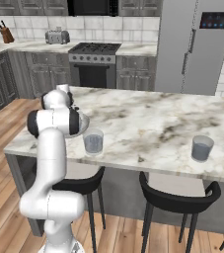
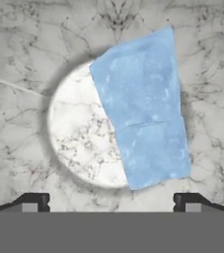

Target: There are four ice cubes in the ice bowl. Place two ice cubes in each glass of water.

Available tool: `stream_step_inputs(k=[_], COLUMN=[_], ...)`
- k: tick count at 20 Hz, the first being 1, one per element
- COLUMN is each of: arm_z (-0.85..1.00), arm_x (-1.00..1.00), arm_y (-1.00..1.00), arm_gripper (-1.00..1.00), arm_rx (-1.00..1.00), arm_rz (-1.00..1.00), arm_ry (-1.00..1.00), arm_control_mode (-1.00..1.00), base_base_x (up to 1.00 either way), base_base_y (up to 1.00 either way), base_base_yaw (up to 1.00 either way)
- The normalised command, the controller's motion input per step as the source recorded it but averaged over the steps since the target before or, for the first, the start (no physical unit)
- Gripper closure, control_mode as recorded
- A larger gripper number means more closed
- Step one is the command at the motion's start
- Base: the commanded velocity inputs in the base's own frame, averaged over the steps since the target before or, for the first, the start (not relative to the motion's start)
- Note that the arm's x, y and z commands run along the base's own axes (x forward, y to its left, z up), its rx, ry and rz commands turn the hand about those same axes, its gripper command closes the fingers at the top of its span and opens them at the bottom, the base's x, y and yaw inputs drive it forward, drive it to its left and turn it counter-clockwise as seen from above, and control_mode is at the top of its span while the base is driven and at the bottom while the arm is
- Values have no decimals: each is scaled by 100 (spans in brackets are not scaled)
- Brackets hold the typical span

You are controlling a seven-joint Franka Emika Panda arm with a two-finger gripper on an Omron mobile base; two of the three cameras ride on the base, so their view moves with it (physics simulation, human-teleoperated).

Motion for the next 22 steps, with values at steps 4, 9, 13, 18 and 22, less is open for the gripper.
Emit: stream_step_inputs(k=[4,9,13,18,22], arm_z=[-30,-14,-20,-25,-2], arm_x=[32,38,12,0,-3], arm_y=[-1,0,0,0,0], arm_gripper=[-100,-100,-100,-100,-100], arm_rx=[-2,-3,-2,-3,-3], arm_rz=[1,2,3,3,3], arm_ry=[0,0,0,0,0], arm_control_mode=[-100,-100,-100,-100,-100], base_base_x=[0,0,0,0,0], base_base_y=[0,0,0,0,0], base_base_yaw=[0,0,0,0,0])
